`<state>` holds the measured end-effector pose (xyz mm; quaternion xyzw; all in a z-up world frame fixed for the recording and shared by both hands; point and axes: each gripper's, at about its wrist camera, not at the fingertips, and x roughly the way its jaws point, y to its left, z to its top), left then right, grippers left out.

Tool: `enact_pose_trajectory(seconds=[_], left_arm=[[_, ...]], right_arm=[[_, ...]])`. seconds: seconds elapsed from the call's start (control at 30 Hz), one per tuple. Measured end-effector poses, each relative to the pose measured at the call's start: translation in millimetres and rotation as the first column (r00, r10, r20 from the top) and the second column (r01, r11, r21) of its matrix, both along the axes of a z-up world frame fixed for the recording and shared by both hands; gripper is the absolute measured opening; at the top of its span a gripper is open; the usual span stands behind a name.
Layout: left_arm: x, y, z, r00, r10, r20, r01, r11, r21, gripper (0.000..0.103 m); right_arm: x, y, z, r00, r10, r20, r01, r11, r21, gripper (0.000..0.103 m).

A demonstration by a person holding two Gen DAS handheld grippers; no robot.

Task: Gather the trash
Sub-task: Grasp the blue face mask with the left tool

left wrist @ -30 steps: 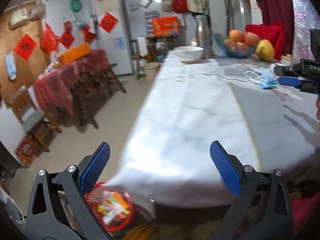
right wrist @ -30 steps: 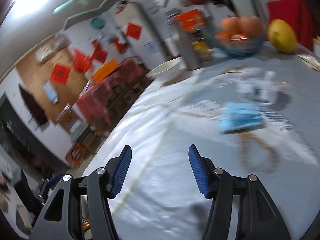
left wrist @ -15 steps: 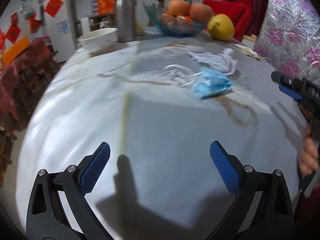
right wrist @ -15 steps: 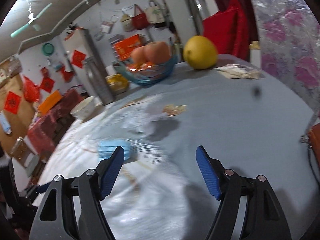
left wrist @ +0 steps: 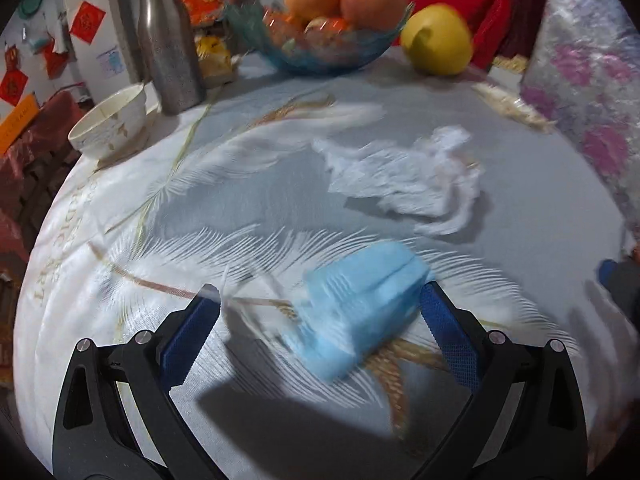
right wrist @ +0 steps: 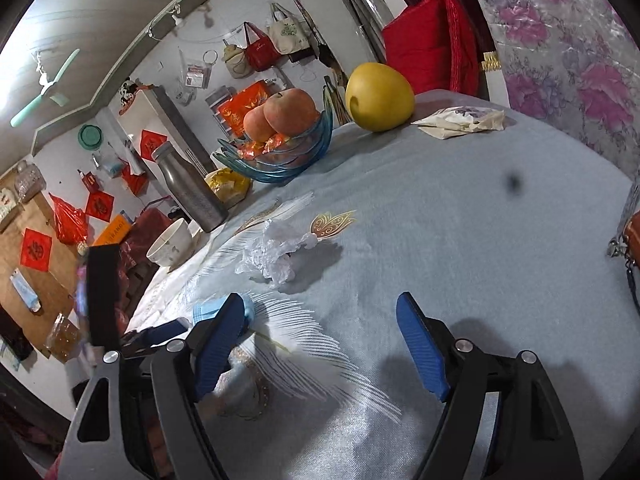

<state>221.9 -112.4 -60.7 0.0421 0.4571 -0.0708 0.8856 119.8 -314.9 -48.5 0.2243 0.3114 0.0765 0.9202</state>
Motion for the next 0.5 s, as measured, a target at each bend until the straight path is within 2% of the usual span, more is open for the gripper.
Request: enact_pose_trajectory(seconds=[0.07, 0.1, 0.23, 0.3, 0.43, 0.47, 0.5], left_arm=[[1.1, 8.6, -1.7, 1.0, 0.011, -0.014, -0.011, 0.999, -0.032, 0.095], [-0.4, 12.7, -0.1, 1.0, 0.015, -0.006, -0.015, 0.999, -0.047, 0.089], [-11.6, 39.1, 5.6, 0.999, 0.031, 0.032, -0.027, 0.993, -0.116, 0.05], [-20.5, 61.0, 7.2, 0.998, 0.054, 0.036, -0.049, 0.988, -0.144, 0.046], [-31.1, 101.7, 9.1, 0.995, 0.096, 0.036, -0.088, 0.98, -0.178, 0.046], [-31.1, 111.0, 8.6, 0.994, 0.105, 0.031, -0.097, 0.976, -0.196, 0.046], [-31.2, 121.9, 8.4, 0.994, 0.102, 0.025, -0.093, 0.965, -0.244, 0.044]], right_arm=[[-1.4, 0.6, 1.3, 1.0, 0.005, 0.003, -0.005, 1.0, 0.007, 0.077], [-1.7, 1.0, 1.4, 1.0, 0.007, 0.004, -0.007, 1.0, 0.009, 0.077], [-2.4, 2.3, 2.8, 1.0, 0.013, 0.008, -0.013, 1.0, 0.011, 0.077], [-2.5, 2.2, 2.8, 1.0, 0.013, 0.01, -0.013, 1.0, 0.013, 0.077], [-1.6, 4.7, 2.2, 1.0, 0.026, 0.002, -0.026, 1.0, 0.01, 0.077], [-1.2, 5.7, 2.2, 1.0, 0.029, 0.0, -0.029, 1.0, 0.007, 0.077], [-0.8, 6.5, 2.2, 0.999, 0.032, -0.003, -0.032, 0.999, 0.005, 0.077]])
